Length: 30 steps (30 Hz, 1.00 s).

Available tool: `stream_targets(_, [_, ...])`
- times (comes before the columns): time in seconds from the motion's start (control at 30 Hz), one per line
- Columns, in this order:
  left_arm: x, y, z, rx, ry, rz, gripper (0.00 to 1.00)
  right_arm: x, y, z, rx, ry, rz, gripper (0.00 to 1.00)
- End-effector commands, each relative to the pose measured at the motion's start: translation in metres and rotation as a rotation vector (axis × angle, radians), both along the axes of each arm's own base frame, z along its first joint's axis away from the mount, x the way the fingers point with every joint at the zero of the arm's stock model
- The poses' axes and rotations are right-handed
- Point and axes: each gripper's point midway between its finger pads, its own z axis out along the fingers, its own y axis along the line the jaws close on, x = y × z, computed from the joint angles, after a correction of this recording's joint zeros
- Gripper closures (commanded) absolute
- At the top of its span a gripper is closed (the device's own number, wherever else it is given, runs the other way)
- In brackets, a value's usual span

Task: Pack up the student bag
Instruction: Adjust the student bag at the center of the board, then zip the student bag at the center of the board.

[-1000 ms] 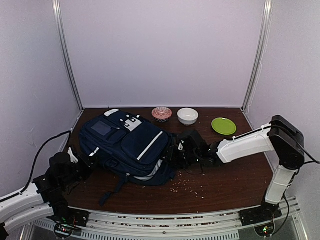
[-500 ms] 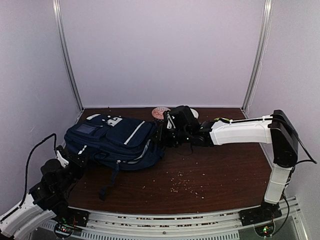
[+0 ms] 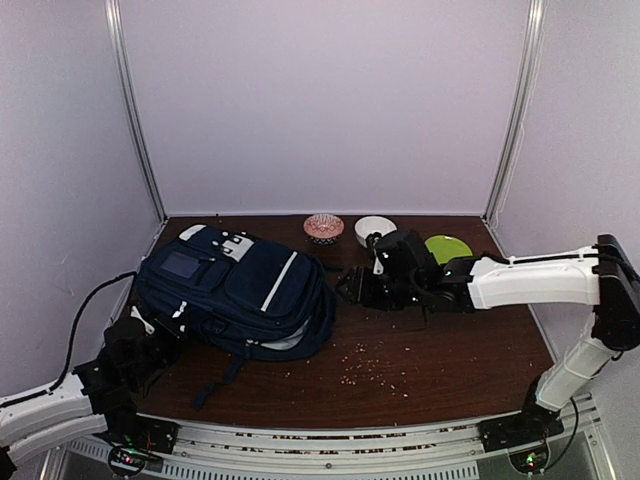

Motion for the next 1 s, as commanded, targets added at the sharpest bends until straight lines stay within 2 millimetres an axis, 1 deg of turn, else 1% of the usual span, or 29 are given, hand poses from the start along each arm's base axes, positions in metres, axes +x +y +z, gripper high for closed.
stream_targets(0.0, [0.007,-0.017,0.053,-0.143,-0.158,-0.047,1.0,-0.047,0.031,0.05,0.066,-0.16,0.128,0.41])
stream_targets(0.07, [0.009,-0.021,0.059,-0.146,-0.169,-0.055,1.0,-0.07,0.056,0.054,0.117,-0.154,0.2,0.41])
stream_targets(0.13, [0.011,-0.025,0.067,-0.15,-0.183,-0.069,1.0,-0.086,0.08,0.05,0.169,-0.131,0.252,0.41])
stream_targets(0.27, [0.015,-0.036,0.08,-0.15,-0.198,-0.099,1.0,-0.099,0.119,0.034,0.212,-0.081,0.313,0.42])
stream_targets(0.33, [0.017,-0.041,0.083,-0.149,-0.198,-0.114,1.0,-0.103,0.133,0.027,0.208,-0.074,0.328,0.42])
stream_targets(0.43, [0.019,-0.049,0.086,-0.152,-0.198,-0.134,1.0,-0.103,0.141,0.012,0.191,-0.044,0.316,0.42])
stream_targets(0.53, [0.019,-0.052,0.086,-0.154,-0.195,-0.142,1.0,-0.1,0.145,-0.005,0.185,-0.014,0.285,0.42])
stream_targets(0.8, [0.018,-0.054,0.086,-0.155,-0.196,-0.146,1.0,-0.083,0.147,-0.036,0.168,0.03,0.187,0.42])
stream_targets(0.9, [0.017,-0.053,0.087,-0.155,-0.196,-0.143,1.0,-0.077,0.148,-0.042,0.197,0.055,0.168,0.43])
stream_targets(0.97, [0.017,-0.051,0.087,-0.153,-0.196,-0.137,1.0,-0.073,0.149,-0.041,0.21,0.056,0.166,0.44])
